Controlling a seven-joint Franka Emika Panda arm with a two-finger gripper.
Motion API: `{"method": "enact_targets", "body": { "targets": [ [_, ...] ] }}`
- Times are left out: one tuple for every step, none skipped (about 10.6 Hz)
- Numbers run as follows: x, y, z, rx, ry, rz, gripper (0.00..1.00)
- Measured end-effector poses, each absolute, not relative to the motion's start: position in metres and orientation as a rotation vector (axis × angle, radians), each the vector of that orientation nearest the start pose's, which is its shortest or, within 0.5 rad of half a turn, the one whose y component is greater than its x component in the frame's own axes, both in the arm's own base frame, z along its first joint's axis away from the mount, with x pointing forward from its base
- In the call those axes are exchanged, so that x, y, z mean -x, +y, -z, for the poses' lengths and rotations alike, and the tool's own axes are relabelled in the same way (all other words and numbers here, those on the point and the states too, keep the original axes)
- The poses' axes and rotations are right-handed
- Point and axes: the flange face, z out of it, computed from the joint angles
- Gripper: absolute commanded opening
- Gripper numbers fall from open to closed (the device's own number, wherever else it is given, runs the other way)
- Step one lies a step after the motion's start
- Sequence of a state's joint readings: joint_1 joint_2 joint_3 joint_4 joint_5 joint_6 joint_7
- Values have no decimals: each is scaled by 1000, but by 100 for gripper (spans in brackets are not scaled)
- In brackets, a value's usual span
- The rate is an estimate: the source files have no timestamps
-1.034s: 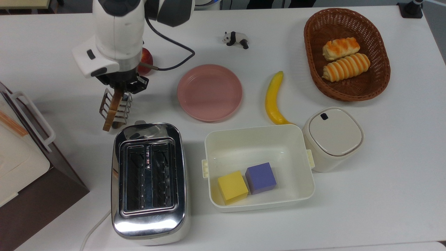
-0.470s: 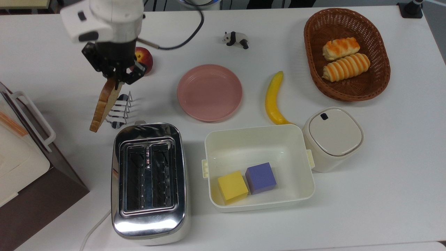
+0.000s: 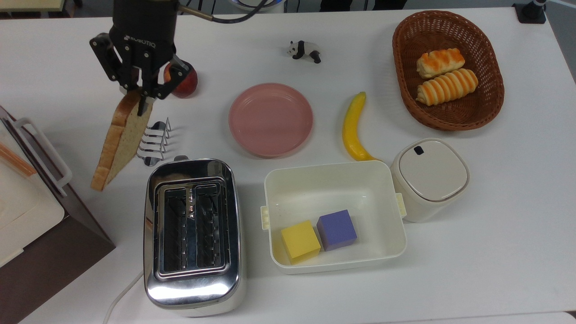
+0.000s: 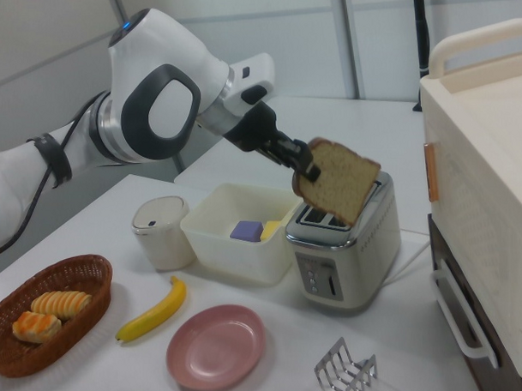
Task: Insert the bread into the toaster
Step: 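Lift the bread slice up out of the metal rack, then carry the bread slice over the toaster and align it with a slot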
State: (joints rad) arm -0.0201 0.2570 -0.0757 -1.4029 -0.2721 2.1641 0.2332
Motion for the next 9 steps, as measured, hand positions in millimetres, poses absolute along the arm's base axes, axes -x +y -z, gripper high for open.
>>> {"method": "enact_targets", "body": {
  "targets": [
    [-679,-59,-618,3226,336,922,0],
    [-682,-46,-617,3216,301,941,0],
    [-684,-31,-616,3211,263,943,0],
    [-685,-13,-615,3206,222,942,0],
    [-685,5,-614,3198,181,941,0],
    [-685,22,-612,3189,146,939,0],
    [-686,33,-608,3188,119,928,0],
    [-690,39,-599,3191,102,914,0],
    [-695,41,-590,3182,89,929,0]
  ]
}}
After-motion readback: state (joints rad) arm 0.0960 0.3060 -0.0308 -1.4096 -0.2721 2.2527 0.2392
